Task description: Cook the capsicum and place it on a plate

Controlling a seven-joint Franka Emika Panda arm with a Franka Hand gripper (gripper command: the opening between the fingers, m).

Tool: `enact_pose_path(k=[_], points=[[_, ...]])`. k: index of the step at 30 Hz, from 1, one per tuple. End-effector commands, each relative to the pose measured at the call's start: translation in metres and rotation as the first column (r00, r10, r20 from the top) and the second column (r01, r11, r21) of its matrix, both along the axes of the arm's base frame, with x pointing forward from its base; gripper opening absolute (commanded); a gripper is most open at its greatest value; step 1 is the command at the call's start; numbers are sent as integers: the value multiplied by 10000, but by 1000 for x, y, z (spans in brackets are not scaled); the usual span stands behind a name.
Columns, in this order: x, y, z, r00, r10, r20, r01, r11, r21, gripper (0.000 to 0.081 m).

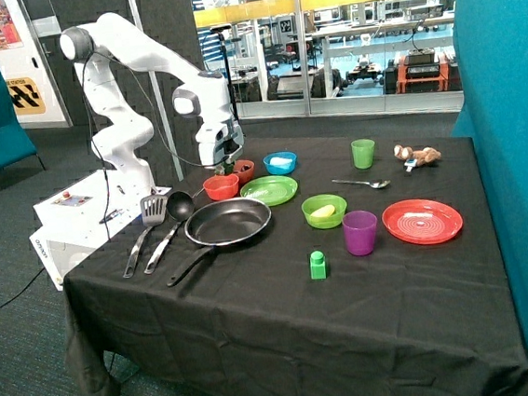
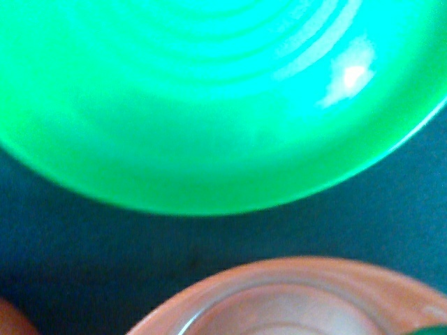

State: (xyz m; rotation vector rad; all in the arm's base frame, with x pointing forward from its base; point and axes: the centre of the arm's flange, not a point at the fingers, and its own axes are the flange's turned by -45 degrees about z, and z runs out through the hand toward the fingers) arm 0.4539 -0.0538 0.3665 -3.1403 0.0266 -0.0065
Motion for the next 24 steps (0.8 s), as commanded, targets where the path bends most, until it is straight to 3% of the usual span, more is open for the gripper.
enact_pose_path(k=[1,12,13,14,15,24], points=[[16,-23,9,9935,-1134,-41,1134,9935,-12,0],[27,-50,5,9795,-2015,-41,2015,9795,-12,0],[28,-52,3,9616,-2746,-41,2746,9616,-12,0],[30,-55,2,9571,-2896,-41,2896,9571,-12,0],[30,-59,3,9700,-2430,-41,2430,9700,-12,0],[38,-85,1,9590,-2835,-41,2835,9590,-12,0]])
